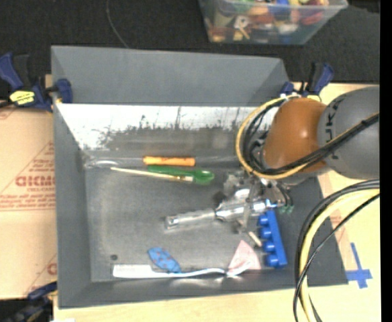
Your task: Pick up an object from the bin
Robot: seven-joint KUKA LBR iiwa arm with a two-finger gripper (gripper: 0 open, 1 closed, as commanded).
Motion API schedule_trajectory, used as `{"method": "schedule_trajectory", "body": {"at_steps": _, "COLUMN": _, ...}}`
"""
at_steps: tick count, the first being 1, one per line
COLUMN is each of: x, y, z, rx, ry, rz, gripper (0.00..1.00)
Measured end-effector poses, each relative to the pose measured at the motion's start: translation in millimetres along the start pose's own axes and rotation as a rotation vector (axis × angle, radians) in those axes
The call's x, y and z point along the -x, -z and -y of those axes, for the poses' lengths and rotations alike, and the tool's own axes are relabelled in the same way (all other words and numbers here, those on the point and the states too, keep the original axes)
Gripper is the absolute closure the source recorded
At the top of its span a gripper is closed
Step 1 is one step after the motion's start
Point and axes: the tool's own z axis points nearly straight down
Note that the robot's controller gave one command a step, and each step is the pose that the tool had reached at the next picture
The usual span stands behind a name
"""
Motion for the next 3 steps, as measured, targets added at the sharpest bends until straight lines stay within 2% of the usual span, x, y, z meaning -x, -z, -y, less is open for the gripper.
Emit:
{"method": "schedule_trajectory", "body": {"at_steps": 1, "x": 5.2, "y": 0.3, "z": -10.2, "rx": 0.001, "ry": -0.035, "rz": 0.0, "gripper": 0.0}}
{"method": "schedule_trajectory", "body": {"at_steps": 2, "x": 1.7, "y": 1.0, "z": 0.4, "rx": -0.001, "ry": -0.006, "rz": 0.004, "gripper": 0.0}}
{"method": "schedule_trajectory", "body": {"at_steps": 3, "x": 4.8, "y": 1.1, "z": -6.0, "rx": 0.0, "ry": -0.022, "rz": 0.005, "gripper": 1.0}}
